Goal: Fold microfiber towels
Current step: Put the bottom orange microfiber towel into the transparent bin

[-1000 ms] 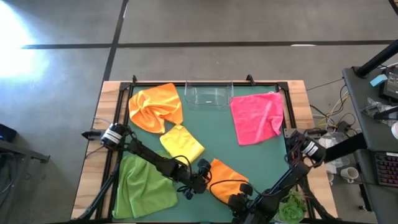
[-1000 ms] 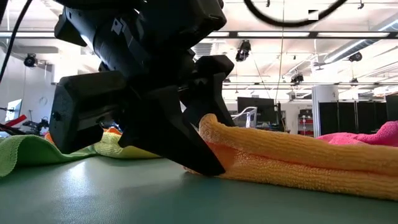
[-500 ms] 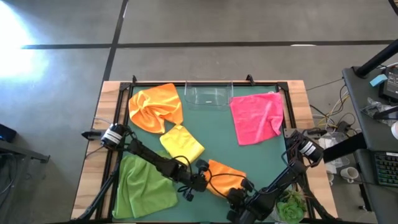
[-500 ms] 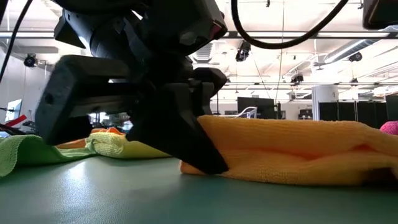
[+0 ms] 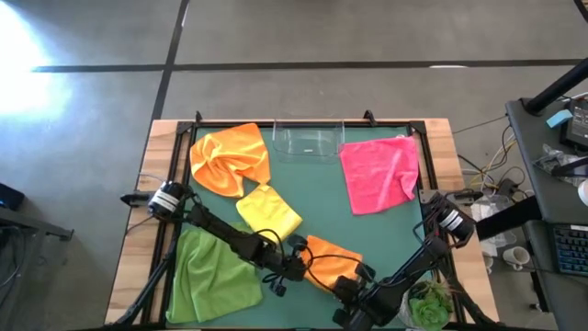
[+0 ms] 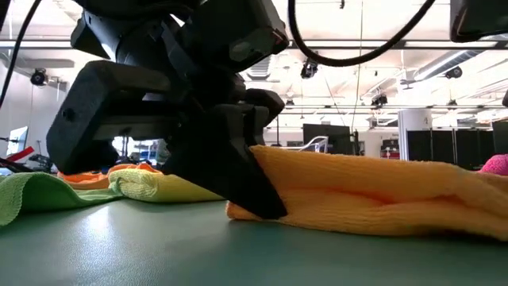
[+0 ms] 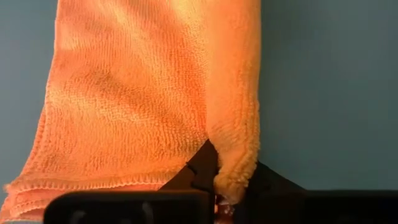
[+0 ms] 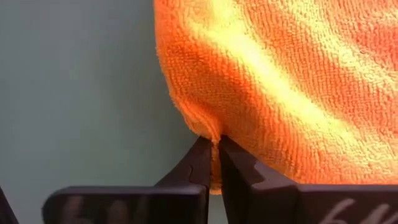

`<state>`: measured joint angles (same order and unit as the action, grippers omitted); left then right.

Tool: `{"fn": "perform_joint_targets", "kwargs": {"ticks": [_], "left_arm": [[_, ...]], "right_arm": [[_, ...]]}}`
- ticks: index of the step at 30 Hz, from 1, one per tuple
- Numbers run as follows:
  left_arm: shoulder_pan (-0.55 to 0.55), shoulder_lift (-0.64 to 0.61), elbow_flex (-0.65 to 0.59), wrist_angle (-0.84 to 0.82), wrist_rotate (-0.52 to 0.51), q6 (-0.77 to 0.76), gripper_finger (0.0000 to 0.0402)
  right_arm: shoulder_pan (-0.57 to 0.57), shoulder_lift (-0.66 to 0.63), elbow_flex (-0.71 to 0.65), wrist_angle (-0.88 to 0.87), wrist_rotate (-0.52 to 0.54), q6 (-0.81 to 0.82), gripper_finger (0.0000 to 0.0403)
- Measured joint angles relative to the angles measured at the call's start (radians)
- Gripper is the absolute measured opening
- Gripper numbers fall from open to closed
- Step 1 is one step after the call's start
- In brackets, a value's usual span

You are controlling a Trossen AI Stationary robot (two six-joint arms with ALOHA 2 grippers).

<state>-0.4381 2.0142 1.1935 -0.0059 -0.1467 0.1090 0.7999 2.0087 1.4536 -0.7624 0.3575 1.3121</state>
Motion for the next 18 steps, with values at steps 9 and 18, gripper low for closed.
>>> {"fn": "perform_joint_targets", "kwargs": {"ticks": [9, 18], "left_arm": [[0.0, -0.145, 0.005, -0.169, 0.006, -0.025, 0.0002], [0.0, -0.295, 0.003, -0.263, -0.047, -0.026, 0.0001]], "right_arm": [[0.002, 0.002, 0.22, -0.277, 0.058, 0.122, 0.0011], [-0.052, 0.002, 0.443, -0.598, 0.143, 0.154, 0.0011]]}}
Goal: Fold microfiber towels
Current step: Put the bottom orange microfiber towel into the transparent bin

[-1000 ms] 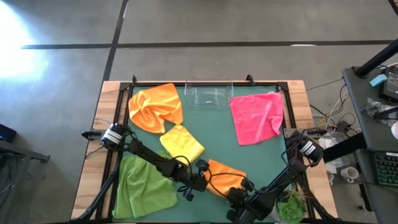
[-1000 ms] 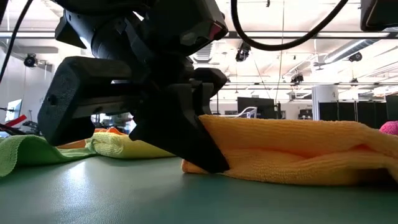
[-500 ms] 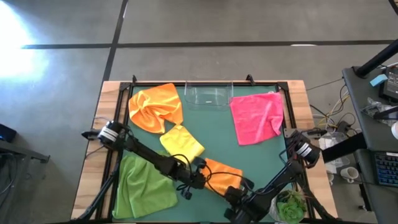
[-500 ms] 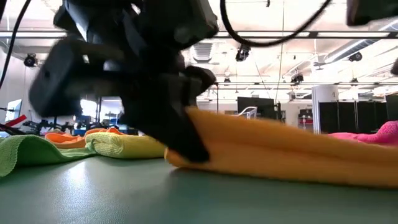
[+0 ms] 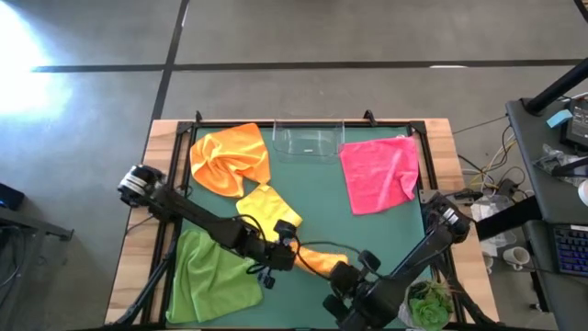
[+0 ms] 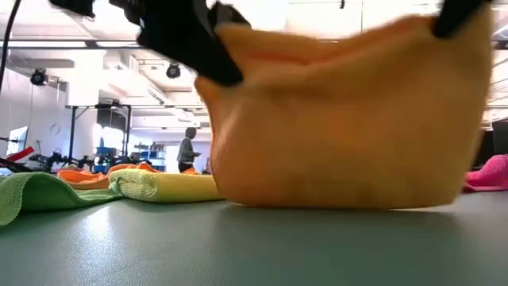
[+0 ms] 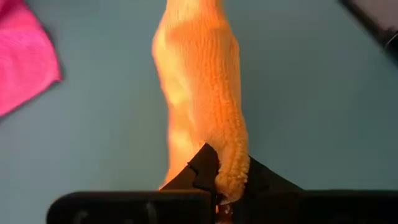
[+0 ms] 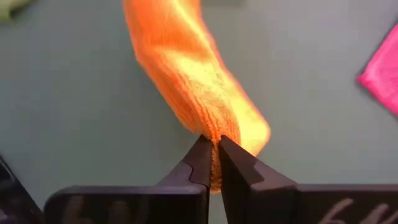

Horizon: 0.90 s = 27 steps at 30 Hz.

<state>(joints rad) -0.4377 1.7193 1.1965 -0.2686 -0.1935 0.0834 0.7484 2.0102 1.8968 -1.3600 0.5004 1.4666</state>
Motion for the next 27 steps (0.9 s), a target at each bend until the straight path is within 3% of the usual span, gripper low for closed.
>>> {"fn": "perform_joint_targets", "kwargs": {"ticks": [10, 22, 27], "left_arm": [[0.021, -0.167, 0.004, -0.143, -0.12, -0.028, 0.0], [0.208, -0.231, 0.004, -0.177, -0.21, -0.025, 0.0], [0.309, -0.232, 0.005, -0.184, -0.27, 0.062, 0.0]], "right_arm": [[-0.111, -0.005, 0.18, -0.212, 0.194, -0.053, 0.0011], [-0.367, -0.068, 0.22, -0.212, 0.348, -0.477, 0.0011], [-0.497, -0.112, 0.22, -0.202, 0.373, -0.608, 0.0011]]}}
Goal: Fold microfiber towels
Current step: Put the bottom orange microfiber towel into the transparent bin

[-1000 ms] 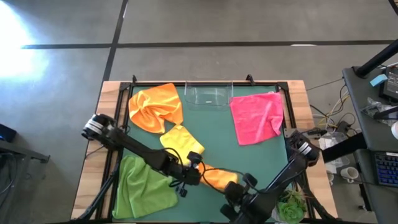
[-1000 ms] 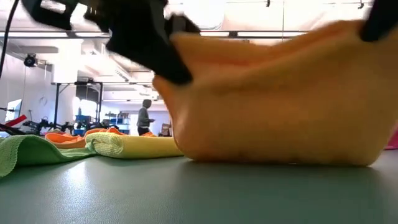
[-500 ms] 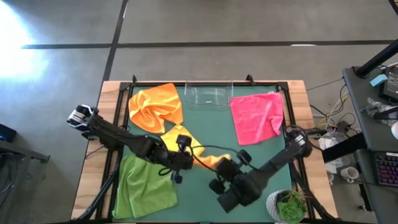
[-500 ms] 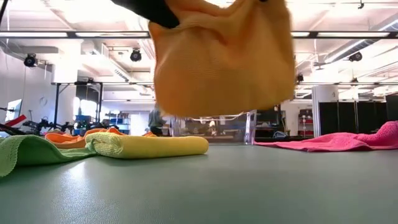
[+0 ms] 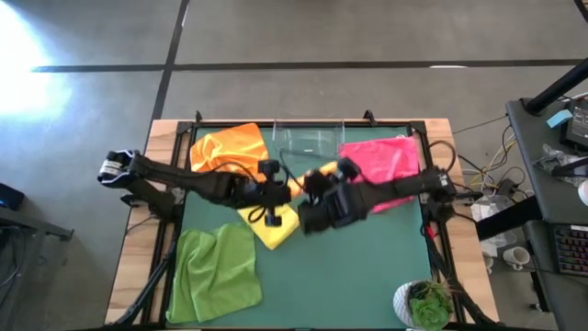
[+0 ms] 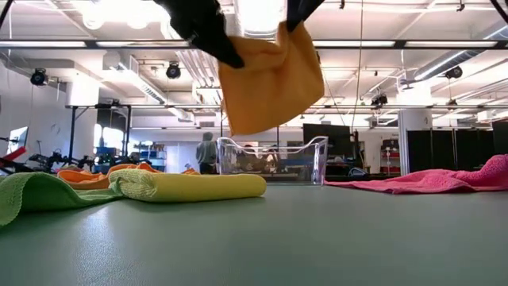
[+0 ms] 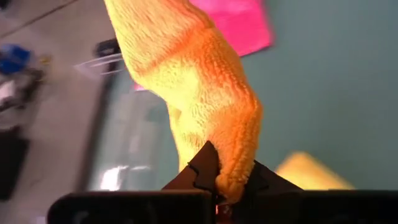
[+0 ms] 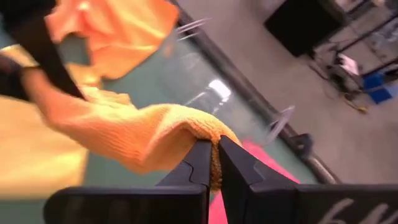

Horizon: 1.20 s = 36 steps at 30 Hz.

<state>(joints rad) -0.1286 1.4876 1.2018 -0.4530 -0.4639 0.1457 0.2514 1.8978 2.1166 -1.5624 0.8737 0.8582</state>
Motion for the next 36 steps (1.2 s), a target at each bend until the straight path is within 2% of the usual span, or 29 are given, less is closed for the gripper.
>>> {"fn": "perform_joint_targets", "kwargs": {"ticks": [5, 12, 16, 21, 29, 36], "left_arm": [[0.114, 0.002, 0.017, 0.042, -0.043, 0.127, 0.0], [0.293, 0.017, 0.045, 0.137, -0.012, 0.306, 0.0], [0.386, 0.06, 0.076, 0.166, 0.067, 0.341, 0.0], [0.467, 0.12, 0.086, 0.256, 0.084, 0.41, 0.0], [0.563, 0.202, 0.135, 0.304, 0.119, 0.449, 0.0], [0.607, 0.303, 0.19, 0.304, 0.154, 0.498, 0.0]], "right_arm": [[-0.141, -0.014, 0.0, 0.05, -0.012, -0.154, 0.0011], [-0.335, -0.014, 0.0, 0.193, -0.03, -0.444, 0.0011], [-0.443, -0.014, 0.0, 0.312, -0.107, -0.624, 0.0011], [-0.553, -0.012, -0.005, 0.423, -0.193, -0.8, 0.0011], [-0.702, -0.012, -0.032, 0.453, -0.415, -0.851, 0.0011], [-0.779, -0.012, -0.118, 0.515, -0.586, -0.886, 0.0011]]}}
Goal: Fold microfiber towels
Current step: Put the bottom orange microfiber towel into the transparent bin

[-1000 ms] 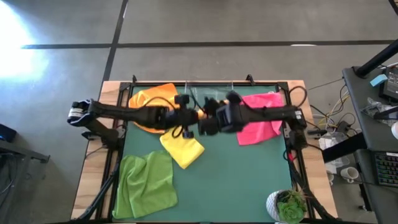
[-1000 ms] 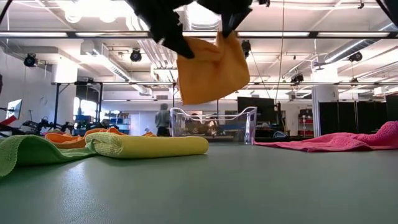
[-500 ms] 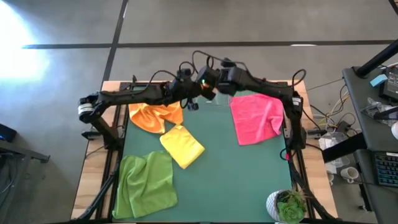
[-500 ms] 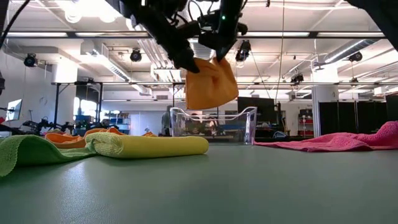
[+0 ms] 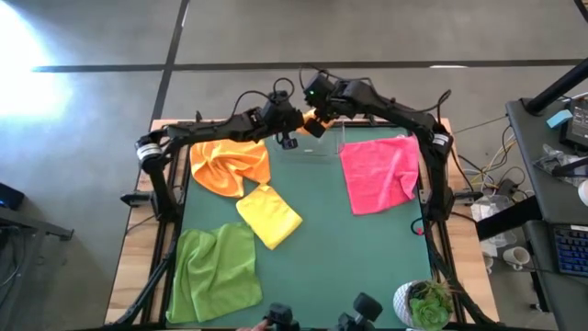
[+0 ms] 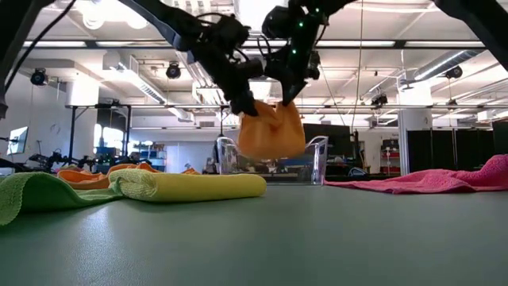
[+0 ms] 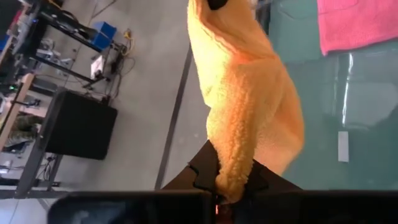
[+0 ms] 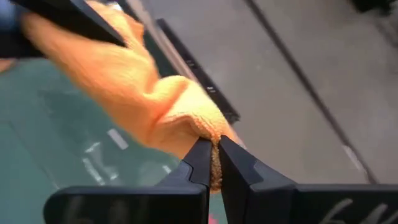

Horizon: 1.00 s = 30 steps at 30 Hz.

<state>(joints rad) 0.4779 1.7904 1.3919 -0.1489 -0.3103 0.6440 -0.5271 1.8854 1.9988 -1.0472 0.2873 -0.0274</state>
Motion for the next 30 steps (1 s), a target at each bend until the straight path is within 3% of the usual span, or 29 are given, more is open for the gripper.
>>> {"fn": "perform_joint_targets", "kwargs": {"ticks": [15, 21, 27, 30], "left_arm": [[0.028, 0.123, 0.037, -0.009, -0.002, 0.057, 0.0], [0.064, 0.122, 0.037, 0.019, -0.012, 0.13, 0.0], [0.074, 0.122, 0.02, -0.039, 0.027, 0.129, 0.0], [0.068, 0.122, 0.013, -0.099, 0.069, 0.122, 0.0]], "right_arm": [[-0.068, 0.0, -0.214, 0.194, -0.033, -0.134, 0.0011], [-0.069, 0.0, -0.237, 0.281, 0.022, -0.242, 0.0011], [-0.069, 0.0, -0.241, 0.249, 0.024, -0.337, 0.0011], [-0.07, -0.001, -0.253, 0.207, -0.052, -0.338, 0.0011]]}}
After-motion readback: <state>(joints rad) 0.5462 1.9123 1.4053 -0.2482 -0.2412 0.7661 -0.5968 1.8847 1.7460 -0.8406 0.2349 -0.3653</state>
